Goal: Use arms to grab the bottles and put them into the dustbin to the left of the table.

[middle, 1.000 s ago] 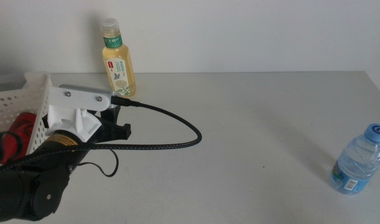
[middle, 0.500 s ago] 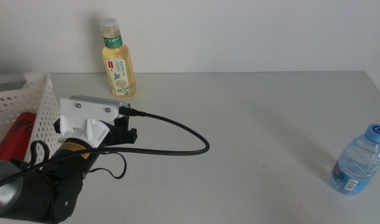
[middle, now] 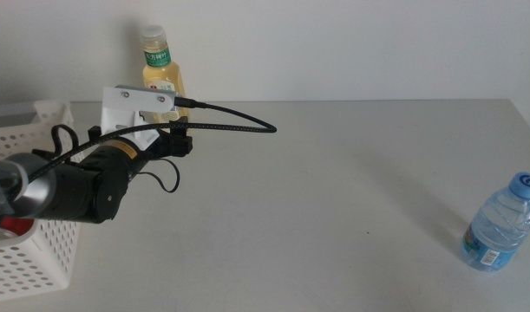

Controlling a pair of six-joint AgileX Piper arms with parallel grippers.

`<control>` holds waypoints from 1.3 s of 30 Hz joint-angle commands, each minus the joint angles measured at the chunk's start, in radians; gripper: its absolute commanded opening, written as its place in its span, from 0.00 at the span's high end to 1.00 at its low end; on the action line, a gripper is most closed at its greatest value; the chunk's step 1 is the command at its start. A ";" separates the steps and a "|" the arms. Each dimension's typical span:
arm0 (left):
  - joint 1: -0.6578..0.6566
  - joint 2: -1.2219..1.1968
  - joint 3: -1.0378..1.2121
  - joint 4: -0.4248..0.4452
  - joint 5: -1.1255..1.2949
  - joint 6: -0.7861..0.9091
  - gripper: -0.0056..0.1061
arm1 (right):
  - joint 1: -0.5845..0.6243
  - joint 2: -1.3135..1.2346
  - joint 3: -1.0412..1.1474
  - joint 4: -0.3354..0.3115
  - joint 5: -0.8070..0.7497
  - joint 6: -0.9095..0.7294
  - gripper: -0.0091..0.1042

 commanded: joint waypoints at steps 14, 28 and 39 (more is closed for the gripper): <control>0.057 0.259 -0.395 0.044 -0.052 0.002 0.11 | -0.006 -0.021 -0.009 -0.011 -0.066 -0.005 0.09; 0.071 0.429 -0.648 0.046 -0.045 -0.010 0.11 | -0.006 -0.021 -0.009 -0.011 -0.066 -0.005 0.09; 0.073 0.430 -0.677 0.023 -0.073 -0.039 0.16 | -0.006 -0.021 -0.009 -0.011 -0.066 -0.005 0.09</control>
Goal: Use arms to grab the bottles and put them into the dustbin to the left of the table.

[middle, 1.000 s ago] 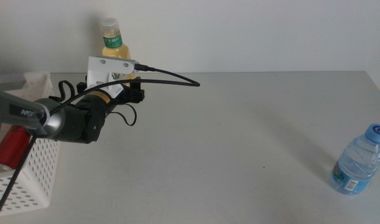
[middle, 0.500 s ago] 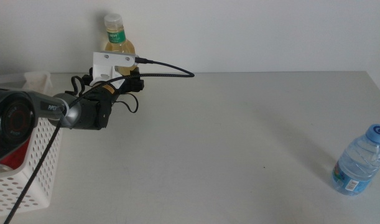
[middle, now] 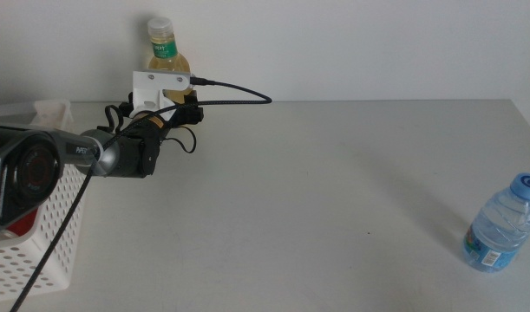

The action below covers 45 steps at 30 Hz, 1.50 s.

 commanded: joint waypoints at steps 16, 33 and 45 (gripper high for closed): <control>0.012 -0.304 0.160 0.093 -0.058 -0.121 0.97 | -0.006 -0.021 -0.009 -0.011 -0.066 -0.005 0.09; -0.001 -0.894 0.419 0.242 0.397 -0.128 0.97 | -0.006 -0.021 -0.009 -0.011 -0.066 -0.005 0.09; 0.138 -1.177 0.347 0.232 1.108 -0.170 0.97 | -0.006 -0.021 -0.009 -0.011 -0.066 -0.005 0.09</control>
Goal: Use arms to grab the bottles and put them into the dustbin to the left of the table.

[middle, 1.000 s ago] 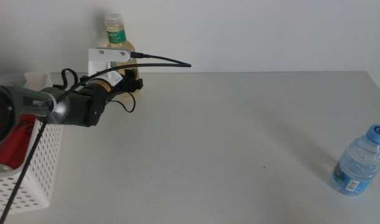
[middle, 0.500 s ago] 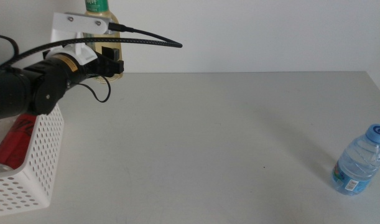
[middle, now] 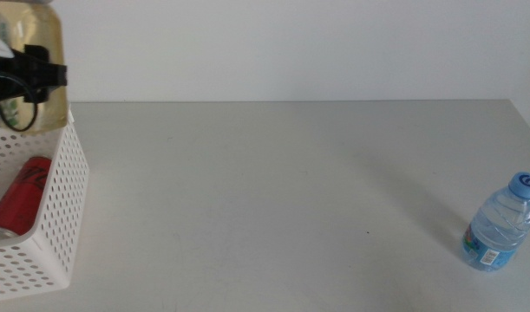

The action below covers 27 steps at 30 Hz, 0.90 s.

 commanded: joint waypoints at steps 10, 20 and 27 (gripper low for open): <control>0.263 -0.020 -0.190 -0.156 0.455 0.278 0.97 | -0.006 -0.021 -0.009 -0.011 -0.066 -0.005 0.09; 0.363 0.175 -0.190 -0.283 0.515 0.422 0.97 | -0.006 -0.021 -0.009 -0.011 -0.066 -0.005 0.09; 0.363 0.276 -0.190 -0.251 0.508 0.424 0.94 | -0.006 -0.021 -0.009 -0.011 -0.066 -0.005 0.09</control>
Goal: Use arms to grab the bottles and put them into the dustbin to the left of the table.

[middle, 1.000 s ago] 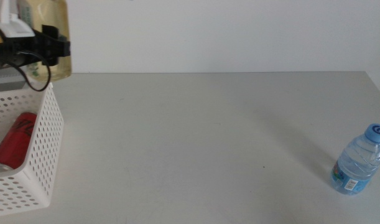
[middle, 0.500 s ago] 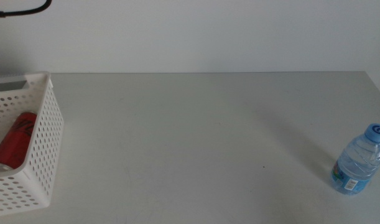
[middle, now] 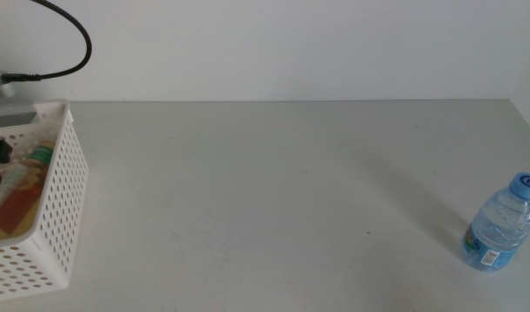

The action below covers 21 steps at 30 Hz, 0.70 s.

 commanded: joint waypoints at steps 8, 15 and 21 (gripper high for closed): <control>0.004 -0.010 -0.037 0.020 -0.038 0.009 0.61 | -0.006 -0.021 -0.009 -0.011 -0.066 -0.005 0.09; 0.002 -0.046 -0.037 0.020 -0.024 0.009 0.26 | -0.006 -0.021 -0.009 -0.011 -0.066 -0.005 0.09; -0.002 -0.173 -0.039 -0.070 -0.059 0.014 0.17 | -0.006 -0.021 -0.009 -0.011 -0.066 -0.005 0.09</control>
